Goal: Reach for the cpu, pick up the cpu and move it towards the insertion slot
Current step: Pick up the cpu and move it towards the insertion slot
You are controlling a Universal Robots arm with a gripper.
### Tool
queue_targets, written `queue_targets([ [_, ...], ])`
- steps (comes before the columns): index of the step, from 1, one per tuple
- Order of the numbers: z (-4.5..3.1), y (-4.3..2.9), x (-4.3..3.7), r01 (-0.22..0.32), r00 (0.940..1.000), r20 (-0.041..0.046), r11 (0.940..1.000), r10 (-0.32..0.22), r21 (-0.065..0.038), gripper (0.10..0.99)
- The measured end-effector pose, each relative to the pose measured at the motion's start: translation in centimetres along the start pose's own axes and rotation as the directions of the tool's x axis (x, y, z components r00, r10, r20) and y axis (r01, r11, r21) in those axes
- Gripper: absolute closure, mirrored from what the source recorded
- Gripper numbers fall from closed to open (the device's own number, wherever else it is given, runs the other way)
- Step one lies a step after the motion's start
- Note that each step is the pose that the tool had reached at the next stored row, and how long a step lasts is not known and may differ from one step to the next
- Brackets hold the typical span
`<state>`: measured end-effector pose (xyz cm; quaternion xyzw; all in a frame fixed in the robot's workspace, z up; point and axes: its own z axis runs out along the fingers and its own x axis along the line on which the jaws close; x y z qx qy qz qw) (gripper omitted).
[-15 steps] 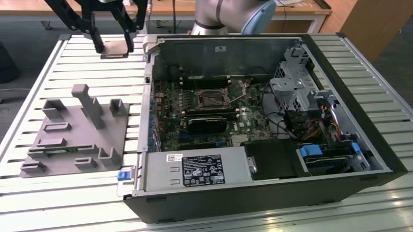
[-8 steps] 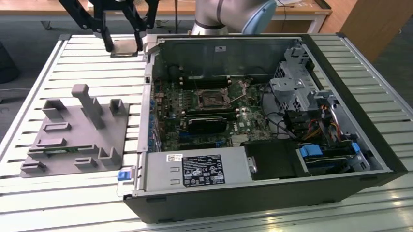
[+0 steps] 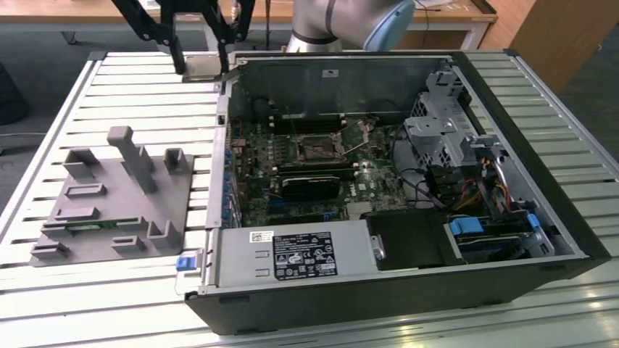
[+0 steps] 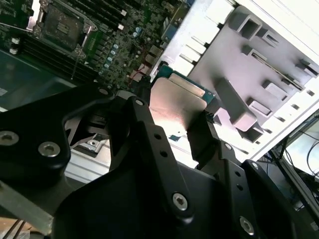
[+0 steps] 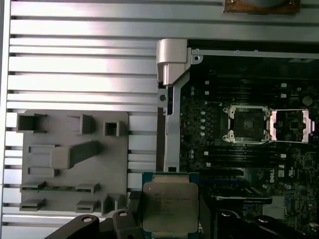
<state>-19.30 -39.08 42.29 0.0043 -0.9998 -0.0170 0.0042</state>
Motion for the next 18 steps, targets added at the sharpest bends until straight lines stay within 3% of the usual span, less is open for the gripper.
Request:
queue_targets([
  [18,0.09,3.33,-4.37,0.0,1.0,0.0,1.0,0.0,0.0,0.545],
])
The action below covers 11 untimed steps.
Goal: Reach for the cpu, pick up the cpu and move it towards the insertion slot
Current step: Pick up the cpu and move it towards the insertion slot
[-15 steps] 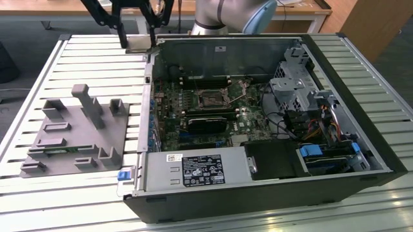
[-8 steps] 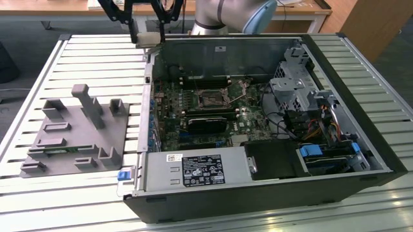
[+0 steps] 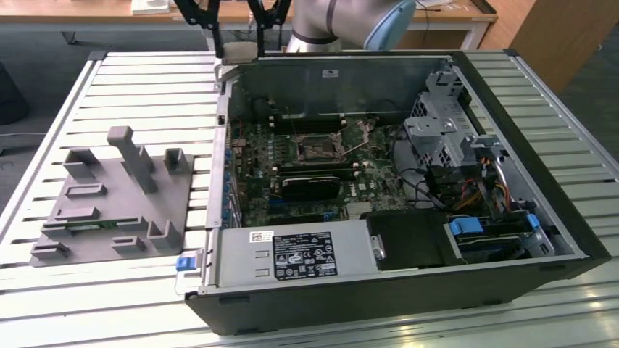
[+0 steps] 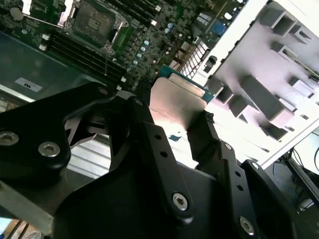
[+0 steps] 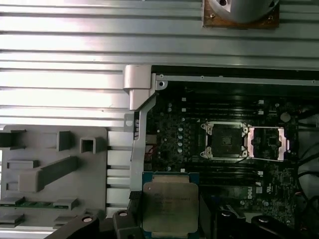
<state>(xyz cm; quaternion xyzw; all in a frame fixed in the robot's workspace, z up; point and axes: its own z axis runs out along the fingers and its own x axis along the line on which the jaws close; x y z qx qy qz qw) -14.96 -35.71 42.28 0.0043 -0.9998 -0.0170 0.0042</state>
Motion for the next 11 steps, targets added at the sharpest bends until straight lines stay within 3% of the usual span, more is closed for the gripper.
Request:
queue_targets([
  [3,0.0,0.4,-0.86,0.0,1.0,0.0,1.0,0.0,0.0,0.545],
  [11,-0.01,0.6,-3.66,0.0,1.0,0.0002,1.0,0.0,0.0,0.545],
])
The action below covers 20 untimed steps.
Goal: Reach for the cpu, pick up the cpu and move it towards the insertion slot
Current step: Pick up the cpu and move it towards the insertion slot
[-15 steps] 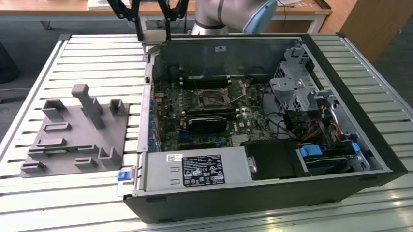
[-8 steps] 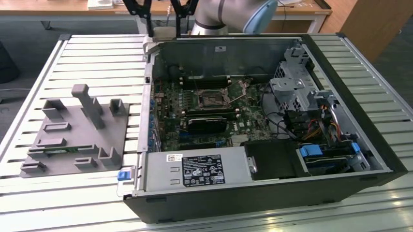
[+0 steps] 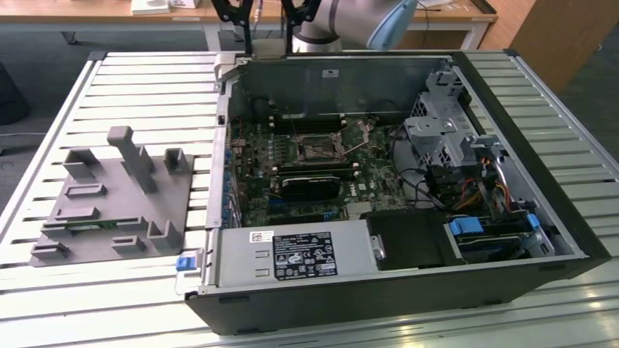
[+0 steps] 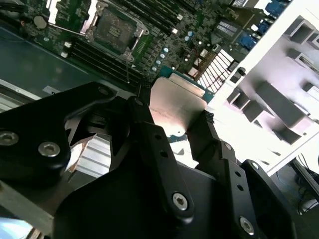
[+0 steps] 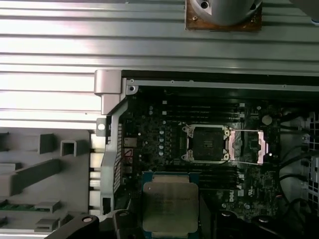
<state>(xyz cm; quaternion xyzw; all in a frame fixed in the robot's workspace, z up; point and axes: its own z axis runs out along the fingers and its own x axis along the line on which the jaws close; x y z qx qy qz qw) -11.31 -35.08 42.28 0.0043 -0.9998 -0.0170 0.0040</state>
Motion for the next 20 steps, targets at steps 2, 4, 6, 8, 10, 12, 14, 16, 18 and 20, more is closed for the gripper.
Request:
queue_targets([
  [2,0.0,0.03,-0.65,0.0,1.0,0.0006,1.0,0.0,0.0,0.545],
  [4,-0.01,0.04,-1.3,0.0,1.0,0.0012,1.0,0.0,0.0,0.545],
  [6,-0.01,0.06,-1.9,0.0,1.0,0.0017,1.0,0.0,0.0,0.545],
  [8,-0.01,0.12,-2.55,0.0,1.0,0.0021,1.0,0.0,0.0,0.545],
  [10,0.0,0.27,-3.1,0.0,1.0,0.0028,1.0,0.0,0.0,0.545],
  [12,0.01,0.54,-3.57,0.0,1.0,0.0037,1.0,0.0,0.0,0.545],
  [14,0.04,1.01,-3.96,0.0,1.0,0.0043,1.0,0.0,0.0,0.545],
  [16,0.08,1.58,-4.31,0.0,1.0,0.0047,1.0,0.0,0.0,0.545],
  [18,0.13,2.15,-4.69,0.0,1.0,0.0051,1.0,0.0,0.0,0.545],
  [20,0.17,2.66,-5.06,0.0,1.0,0.0054,1.0,0.0,0.0,0.545],
])
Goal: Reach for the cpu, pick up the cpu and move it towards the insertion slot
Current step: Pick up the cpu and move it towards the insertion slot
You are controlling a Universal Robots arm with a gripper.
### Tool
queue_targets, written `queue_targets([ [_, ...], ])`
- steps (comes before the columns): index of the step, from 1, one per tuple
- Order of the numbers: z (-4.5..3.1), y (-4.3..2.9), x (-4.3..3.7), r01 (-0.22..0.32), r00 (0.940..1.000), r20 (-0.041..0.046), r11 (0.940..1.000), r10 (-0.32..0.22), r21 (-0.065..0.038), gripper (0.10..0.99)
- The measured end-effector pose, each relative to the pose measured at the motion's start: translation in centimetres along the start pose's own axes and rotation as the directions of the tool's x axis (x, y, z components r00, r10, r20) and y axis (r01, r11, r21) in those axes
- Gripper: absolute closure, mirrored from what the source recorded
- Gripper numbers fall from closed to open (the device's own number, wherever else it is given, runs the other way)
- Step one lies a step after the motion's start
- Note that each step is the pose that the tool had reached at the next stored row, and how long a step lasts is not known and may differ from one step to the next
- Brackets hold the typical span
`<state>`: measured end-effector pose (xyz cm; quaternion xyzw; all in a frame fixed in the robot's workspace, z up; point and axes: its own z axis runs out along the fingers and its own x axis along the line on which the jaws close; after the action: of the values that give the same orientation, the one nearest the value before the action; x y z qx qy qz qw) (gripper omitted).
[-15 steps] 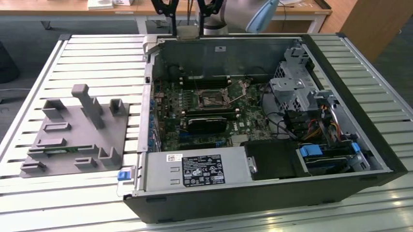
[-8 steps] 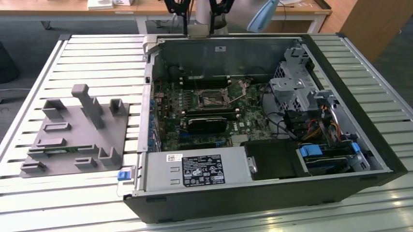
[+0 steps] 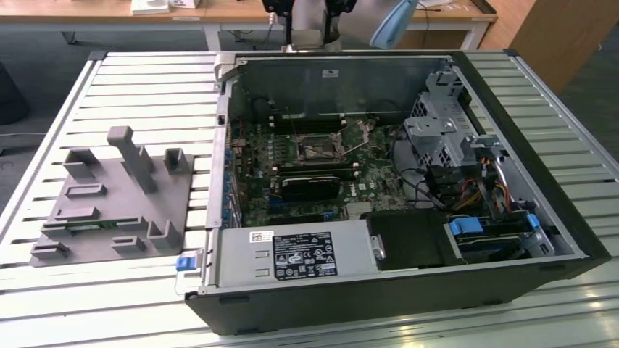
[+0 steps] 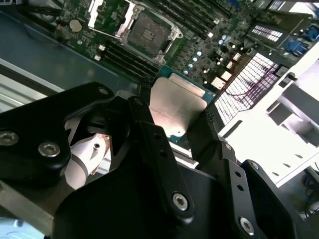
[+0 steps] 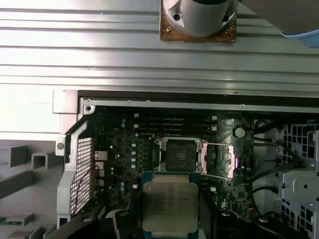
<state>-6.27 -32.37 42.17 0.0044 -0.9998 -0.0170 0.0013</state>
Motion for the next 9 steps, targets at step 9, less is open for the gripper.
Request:
queue_targets([
  [9,0.08,1.07,-2.22,0.0,1.0,0.0024,1.0,0.0,0.0,0.545],
])
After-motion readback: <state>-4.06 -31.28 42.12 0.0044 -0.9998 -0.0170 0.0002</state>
